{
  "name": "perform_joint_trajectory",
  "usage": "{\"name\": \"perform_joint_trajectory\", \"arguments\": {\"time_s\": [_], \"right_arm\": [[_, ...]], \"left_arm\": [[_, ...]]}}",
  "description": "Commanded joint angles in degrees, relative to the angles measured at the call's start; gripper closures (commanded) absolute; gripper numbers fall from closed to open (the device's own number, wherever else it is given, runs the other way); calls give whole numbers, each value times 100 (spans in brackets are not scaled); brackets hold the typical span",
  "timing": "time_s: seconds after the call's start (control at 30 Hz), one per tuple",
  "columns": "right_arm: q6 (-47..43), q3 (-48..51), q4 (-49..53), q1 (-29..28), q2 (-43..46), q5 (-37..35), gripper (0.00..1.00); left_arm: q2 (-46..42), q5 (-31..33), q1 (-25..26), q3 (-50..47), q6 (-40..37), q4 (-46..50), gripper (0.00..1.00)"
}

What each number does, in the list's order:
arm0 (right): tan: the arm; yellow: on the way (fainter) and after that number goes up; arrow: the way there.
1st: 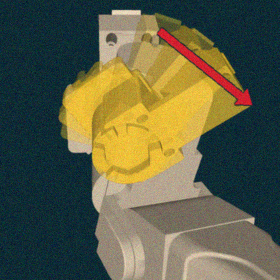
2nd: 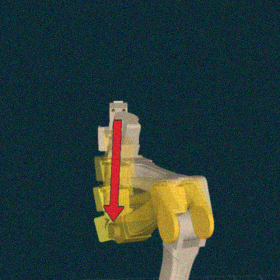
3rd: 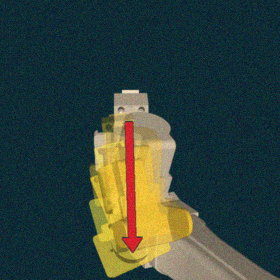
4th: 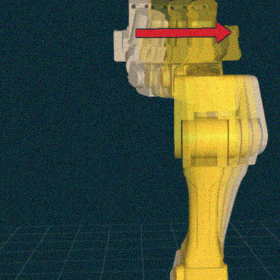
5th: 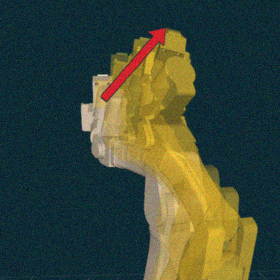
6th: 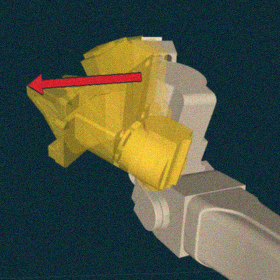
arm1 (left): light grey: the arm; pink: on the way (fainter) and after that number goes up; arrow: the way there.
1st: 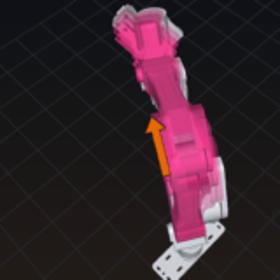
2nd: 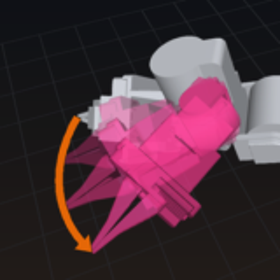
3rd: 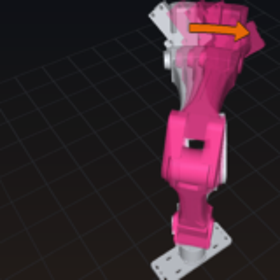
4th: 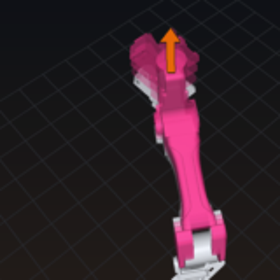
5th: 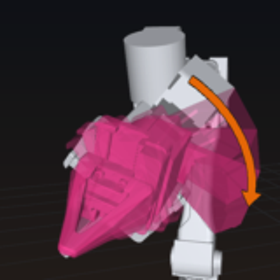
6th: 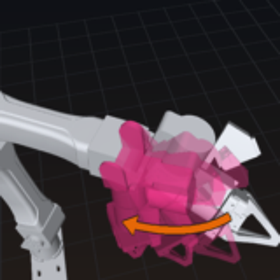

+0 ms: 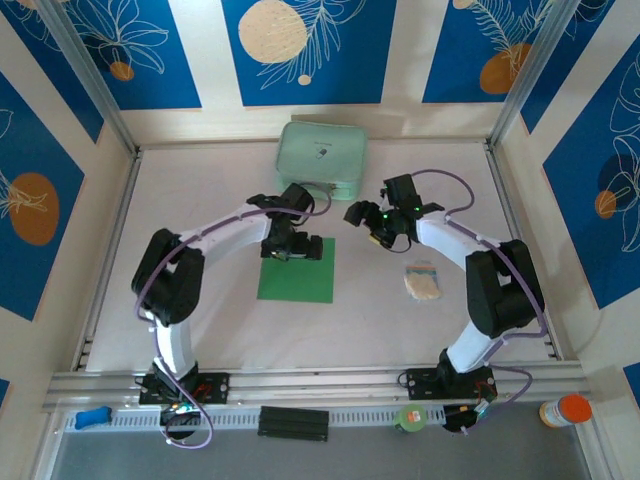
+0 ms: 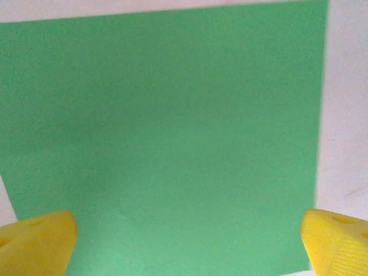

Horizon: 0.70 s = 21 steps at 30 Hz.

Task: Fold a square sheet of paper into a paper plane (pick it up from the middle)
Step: First fold the square sheet of paper in half at the center of the table.

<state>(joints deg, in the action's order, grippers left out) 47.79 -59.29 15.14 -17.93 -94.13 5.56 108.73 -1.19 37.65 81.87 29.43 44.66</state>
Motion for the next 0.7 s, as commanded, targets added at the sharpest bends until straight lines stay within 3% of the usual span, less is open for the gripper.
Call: {"name": "perform_joint_trajectory", "arguments": {"time_s": [0.0, 0.23, 0.37, 0.67], "right_arm": [[-103, 256, 148, 157, 224, -177, 14], [-70, 339, 209, 262, 213, -183, 14], [-36, 320, 174, 249, 119, -99, 14], [-53, 295, 161, 248, 22, -38, 14]], "left_arm": [[319, 124, 45, 334, -418, 623, 1], [1003, 348, 233, 969, 464, 1118, 9], [1221, 461, 404, 1170, 857, 1173, 9], [1370, 682, 427, 1214, 927, 1258, 8]]}}
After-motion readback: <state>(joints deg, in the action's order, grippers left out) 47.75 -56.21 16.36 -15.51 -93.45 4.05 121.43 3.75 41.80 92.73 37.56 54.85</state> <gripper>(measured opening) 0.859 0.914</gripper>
